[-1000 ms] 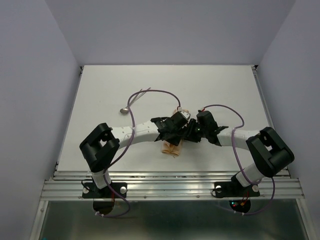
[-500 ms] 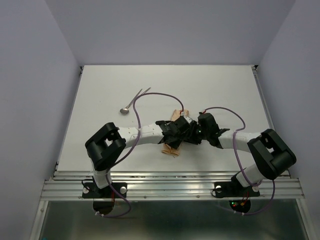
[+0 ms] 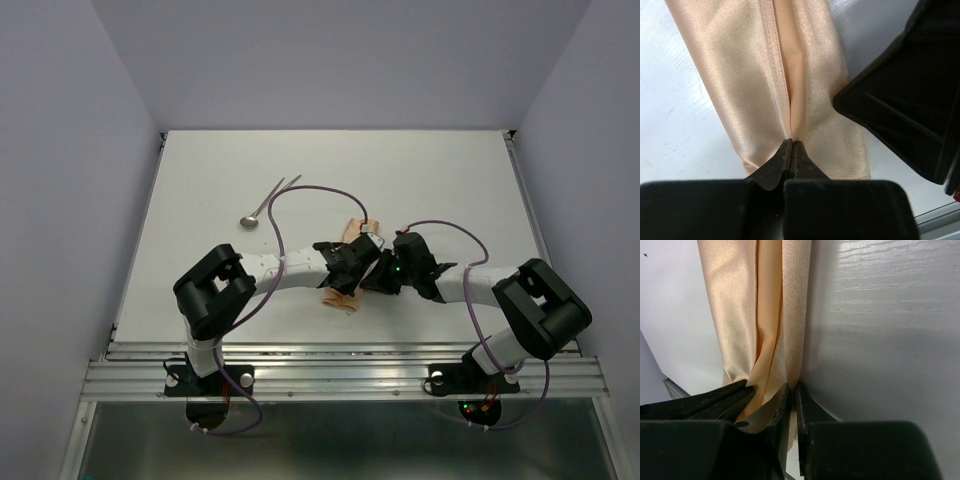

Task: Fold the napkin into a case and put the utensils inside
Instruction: Smooth out the smaller rectangle-folded napkin at the center of the board.

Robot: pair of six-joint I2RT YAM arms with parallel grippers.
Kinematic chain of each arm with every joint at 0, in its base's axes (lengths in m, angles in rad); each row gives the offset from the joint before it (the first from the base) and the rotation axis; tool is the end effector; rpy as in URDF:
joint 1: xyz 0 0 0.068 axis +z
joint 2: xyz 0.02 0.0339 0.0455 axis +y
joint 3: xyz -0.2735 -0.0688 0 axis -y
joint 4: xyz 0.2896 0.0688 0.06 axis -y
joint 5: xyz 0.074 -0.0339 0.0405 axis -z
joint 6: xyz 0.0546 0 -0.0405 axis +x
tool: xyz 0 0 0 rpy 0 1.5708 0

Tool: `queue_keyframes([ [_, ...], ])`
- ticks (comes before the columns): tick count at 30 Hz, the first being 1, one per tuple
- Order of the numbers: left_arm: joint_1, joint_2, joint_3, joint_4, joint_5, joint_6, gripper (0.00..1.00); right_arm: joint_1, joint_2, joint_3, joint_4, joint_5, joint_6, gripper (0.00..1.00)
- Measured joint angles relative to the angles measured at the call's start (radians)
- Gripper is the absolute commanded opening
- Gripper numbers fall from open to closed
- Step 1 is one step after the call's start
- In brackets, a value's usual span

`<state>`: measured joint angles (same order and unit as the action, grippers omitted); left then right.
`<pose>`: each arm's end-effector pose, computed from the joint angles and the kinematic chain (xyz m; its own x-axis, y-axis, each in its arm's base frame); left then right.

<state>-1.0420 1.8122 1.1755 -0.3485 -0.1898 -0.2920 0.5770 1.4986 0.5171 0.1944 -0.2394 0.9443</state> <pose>0.2230 -0.3613 0.1488 -0.6316 0.5206 -0.5746 0.6406 0.7678 -0.0085 0.2450 0.1749 0.0889 -0.8910 0.3591 -0.2778 0.0879 0.7368 0.6703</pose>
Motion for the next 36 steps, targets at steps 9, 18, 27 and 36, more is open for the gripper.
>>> queue_keyframes([
  [9,-0.002,0.005,0.0,0.005,0.005,0.0,0.0,0.0,0.0,-0.009,0.006,0.004,0.017,0.06],
  [18,0.018,-0.006,0.0,0.034,0.082,-0.002,0.0,0.001,0.0,-0.01,0.009,0.004,0.021,0.05],
  [27,0.032,-0.024,-0.001,0.075,0.15,-0.016,0.0,0.007,0.0,-0.01,0.013,0.004,0.021,0.05],
  [36,0.035,-0.024,-0.001,0.099,0.214,-0.024,0.0,0.007,0.0,-0.01,0.013,0.005,0.021,0.06],
])
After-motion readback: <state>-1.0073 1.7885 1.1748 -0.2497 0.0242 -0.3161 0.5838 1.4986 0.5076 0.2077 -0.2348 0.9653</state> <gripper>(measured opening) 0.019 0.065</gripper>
